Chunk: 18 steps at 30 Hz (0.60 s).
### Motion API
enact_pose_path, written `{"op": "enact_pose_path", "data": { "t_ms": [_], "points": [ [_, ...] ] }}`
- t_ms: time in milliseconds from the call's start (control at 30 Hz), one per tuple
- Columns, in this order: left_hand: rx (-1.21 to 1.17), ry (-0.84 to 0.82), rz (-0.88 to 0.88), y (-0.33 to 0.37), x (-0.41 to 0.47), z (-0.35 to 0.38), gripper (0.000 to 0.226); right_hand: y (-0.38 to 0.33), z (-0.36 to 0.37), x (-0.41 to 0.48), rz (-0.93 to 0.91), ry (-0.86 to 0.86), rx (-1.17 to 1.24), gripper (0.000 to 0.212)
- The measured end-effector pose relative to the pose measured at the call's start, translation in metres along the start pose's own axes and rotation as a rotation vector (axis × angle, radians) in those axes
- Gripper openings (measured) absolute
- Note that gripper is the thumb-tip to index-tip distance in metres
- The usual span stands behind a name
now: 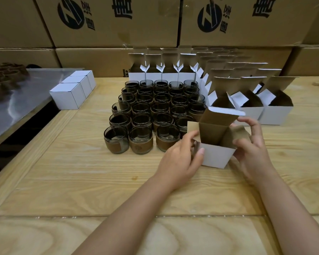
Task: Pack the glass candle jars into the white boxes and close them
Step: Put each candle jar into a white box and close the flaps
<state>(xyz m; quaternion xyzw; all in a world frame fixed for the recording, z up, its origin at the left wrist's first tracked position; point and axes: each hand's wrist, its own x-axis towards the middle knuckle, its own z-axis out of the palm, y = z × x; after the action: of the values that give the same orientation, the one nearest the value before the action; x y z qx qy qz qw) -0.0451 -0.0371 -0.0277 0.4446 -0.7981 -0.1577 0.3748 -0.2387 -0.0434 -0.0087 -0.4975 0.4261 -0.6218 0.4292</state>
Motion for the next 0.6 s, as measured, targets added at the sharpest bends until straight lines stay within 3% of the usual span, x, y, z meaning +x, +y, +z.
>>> {"op": "enact_pose_path", "data": {
  "t_ms": [100,233,433,600],
  "points": [
    [-0.106,-0.044,-0.115,0.004,0.003,0.005,0.050,-0.002,-0.002,0.001,-0.045,0.025,-0.015,0.057],
    [-0.250,0.048,-0.225,0.010,0.009,0.011,0.043,-0.003,-0.002,0.002,-0.068,0.045,-0.060,0.051],
    [-0.401,0.104,-0.236,0.007,0.011,0.013,0.032,0.000,-0.006,0.011,0.045,0.046,-0.036,0.067],
    [-0.426,0.096,-0.224,0.006,0.010,0.012,0.026,0.001,-0.006,0.007,-0.091,0.111,-0.140,0.061]
  ]
}}
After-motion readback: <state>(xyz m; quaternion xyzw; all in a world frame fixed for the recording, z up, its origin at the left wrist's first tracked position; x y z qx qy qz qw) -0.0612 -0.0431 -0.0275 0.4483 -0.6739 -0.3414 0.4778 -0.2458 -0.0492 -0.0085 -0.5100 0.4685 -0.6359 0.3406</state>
